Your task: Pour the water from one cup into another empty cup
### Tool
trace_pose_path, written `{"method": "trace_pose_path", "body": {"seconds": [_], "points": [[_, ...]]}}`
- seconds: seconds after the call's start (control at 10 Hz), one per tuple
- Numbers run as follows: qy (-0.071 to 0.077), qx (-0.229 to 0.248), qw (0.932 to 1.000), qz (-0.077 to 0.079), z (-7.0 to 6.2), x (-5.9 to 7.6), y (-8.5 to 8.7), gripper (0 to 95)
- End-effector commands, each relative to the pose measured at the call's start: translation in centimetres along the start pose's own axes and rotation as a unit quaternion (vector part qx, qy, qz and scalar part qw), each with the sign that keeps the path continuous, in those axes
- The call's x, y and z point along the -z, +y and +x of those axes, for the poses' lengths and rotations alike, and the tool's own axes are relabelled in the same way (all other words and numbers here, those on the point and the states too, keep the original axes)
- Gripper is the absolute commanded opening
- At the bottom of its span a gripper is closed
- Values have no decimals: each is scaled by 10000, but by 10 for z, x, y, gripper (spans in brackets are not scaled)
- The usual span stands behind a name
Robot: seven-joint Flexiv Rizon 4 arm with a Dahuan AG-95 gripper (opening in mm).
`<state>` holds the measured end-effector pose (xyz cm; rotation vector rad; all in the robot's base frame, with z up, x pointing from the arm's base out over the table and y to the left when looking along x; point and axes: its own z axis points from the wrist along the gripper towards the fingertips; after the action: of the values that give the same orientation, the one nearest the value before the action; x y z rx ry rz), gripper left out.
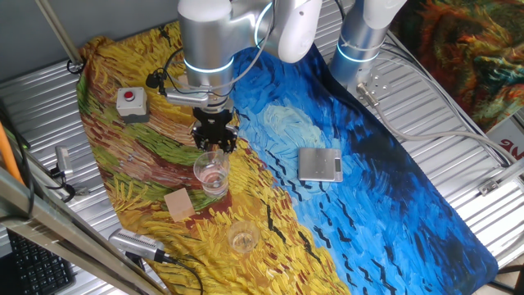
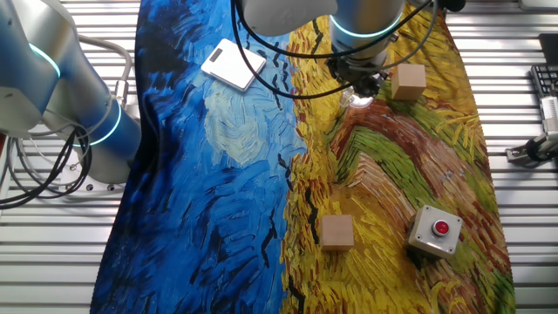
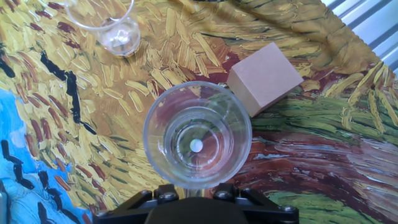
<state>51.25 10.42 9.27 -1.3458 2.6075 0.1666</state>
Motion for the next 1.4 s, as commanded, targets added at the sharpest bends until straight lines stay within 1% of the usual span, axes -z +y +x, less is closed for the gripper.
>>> {"method": "trace_pose_path", "body": {"seconds": [0.1,0.6,0.7,1.1,1.4], "points": [[-4,-11,10000,0,0,0,0,190],[-27,-13,10000,8,0,-1,0,190],[-56,-12,10000,8,0,-1,0,380],[-64,4,10000,2,0,-1,0,380],[-58,6,10000,6,-1,-4,-1,380]]}}
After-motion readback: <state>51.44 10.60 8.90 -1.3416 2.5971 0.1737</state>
